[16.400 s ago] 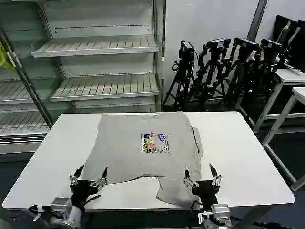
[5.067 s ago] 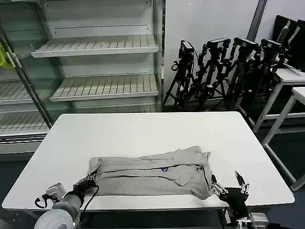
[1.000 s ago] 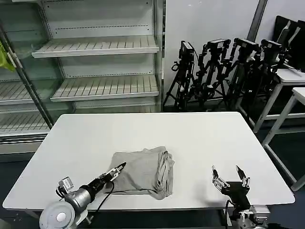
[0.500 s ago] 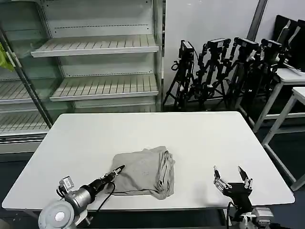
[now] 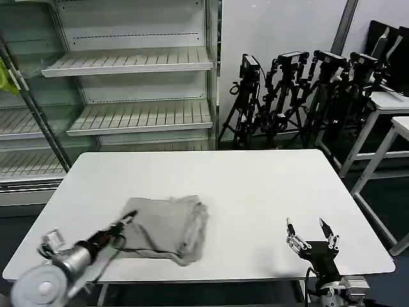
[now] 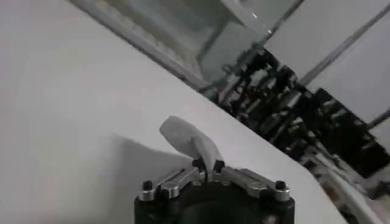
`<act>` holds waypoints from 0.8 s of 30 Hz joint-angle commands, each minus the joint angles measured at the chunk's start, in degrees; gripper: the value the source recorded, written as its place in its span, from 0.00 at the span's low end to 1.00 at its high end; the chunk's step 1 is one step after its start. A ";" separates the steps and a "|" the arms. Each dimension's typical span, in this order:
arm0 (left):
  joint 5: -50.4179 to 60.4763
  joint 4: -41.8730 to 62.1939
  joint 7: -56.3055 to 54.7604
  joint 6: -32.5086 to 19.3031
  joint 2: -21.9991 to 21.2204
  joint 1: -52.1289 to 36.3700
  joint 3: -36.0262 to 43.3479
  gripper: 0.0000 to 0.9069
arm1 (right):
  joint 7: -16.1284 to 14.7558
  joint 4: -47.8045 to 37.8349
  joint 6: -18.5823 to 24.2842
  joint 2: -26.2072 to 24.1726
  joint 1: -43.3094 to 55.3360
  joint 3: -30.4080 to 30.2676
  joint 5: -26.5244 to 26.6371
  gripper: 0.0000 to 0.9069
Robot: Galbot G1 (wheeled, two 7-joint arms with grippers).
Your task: Fold and organize the clothes.
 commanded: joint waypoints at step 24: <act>22.87 2.94 -6.02 -0.17 -11.15 -21.19 34.30 0.07 | -0.27 0.85 1.40 0.29 1.08 -1.75 -1.38 1.00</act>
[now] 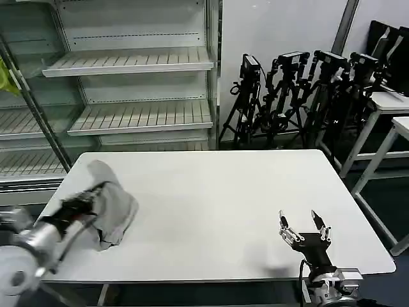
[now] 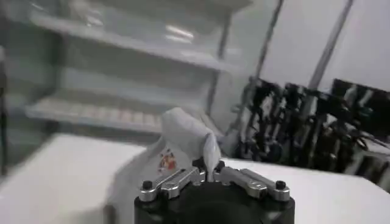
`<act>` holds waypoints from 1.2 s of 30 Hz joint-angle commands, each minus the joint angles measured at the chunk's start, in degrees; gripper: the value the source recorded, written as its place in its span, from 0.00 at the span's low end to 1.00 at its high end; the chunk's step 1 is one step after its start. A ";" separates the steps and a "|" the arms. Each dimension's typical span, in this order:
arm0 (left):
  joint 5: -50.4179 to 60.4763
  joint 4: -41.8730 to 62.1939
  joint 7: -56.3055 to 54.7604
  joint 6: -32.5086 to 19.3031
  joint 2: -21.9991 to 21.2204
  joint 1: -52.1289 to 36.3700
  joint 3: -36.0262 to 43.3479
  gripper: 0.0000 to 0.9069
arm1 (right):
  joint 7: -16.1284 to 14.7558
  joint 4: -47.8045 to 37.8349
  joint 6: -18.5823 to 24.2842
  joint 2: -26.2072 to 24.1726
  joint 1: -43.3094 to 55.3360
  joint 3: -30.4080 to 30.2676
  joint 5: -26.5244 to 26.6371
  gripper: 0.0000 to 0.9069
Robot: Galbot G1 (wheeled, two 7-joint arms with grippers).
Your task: Fold and organize the clothes.
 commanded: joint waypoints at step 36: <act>22.25 -3.82 -0.61 -14.58 -21.62 -11.57 28.05 1.00 | 1.59 1.17 2.19 -0.53 1.36 1.94 -4.19 1.00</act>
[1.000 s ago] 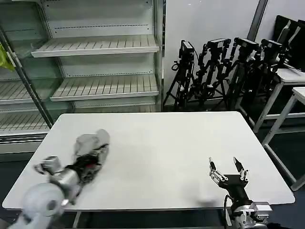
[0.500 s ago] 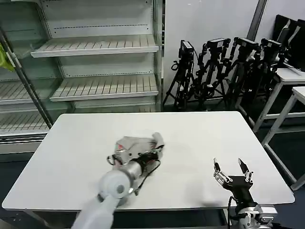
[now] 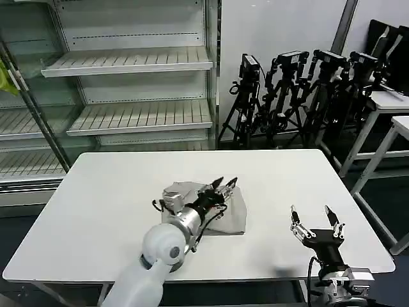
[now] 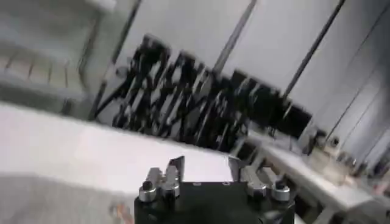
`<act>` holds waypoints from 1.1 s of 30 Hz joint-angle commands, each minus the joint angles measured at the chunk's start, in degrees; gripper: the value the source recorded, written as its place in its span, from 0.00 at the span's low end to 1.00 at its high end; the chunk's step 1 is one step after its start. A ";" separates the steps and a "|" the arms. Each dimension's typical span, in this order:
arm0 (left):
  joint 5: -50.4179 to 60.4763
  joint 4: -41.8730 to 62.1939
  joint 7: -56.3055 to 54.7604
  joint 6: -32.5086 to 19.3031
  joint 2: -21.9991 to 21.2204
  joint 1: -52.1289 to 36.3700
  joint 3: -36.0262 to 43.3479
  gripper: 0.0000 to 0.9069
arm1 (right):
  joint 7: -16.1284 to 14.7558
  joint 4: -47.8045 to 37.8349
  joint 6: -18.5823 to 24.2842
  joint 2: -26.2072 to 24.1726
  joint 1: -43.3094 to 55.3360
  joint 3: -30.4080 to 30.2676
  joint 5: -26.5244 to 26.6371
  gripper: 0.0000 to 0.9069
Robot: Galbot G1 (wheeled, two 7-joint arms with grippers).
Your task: Fold and organize the clothes.
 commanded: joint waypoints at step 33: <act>43.18 -25.65 1.58 -15.21 3.83 42.34 -24.87 1.00 | -0.61 1.83 3.07 -0.07 -0.45 -3.70 -10.17 1.00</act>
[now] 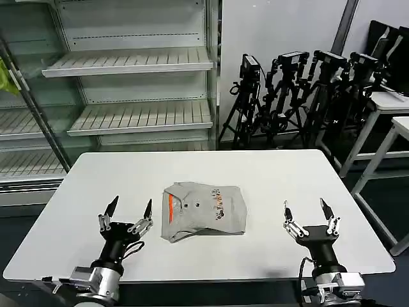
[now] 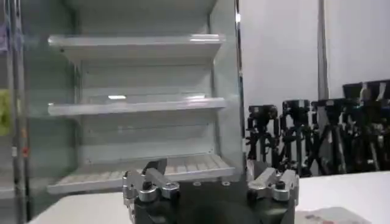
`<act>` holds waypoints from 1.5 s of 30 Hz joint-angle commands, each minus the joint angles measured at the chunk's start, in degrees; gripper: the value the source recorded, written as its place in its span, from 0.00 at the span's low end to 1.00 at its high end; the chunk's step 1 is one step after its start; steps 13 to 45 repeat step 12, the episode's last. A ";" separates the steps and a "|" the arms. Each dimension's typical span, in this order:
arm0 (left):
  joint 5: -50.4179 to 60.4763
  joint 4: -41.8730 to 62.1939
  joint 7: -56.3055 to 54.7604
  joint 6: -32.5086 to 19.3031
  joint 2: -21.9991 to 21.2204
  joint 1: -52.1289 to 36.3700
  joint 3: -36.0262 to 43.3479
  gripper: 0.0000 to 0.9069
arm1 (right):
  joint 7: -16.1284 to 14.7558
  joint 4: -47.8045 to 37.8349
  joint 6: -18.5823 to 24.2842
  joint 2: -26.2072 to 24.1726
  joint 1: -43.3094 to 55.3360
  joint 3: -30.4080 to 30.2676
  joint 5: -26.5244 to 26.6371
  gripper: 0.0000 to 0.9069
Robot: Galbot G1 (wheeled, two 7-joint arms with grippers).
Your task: Fold and organize the clothes.
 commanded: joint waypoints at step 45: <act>5.22 -4.22 -0.33 -1.05 -1.15 6.55 -1.72 1.00 | -0.66 1.64 -0.04 0.25 -1.19 -0.81 -1.25 1.00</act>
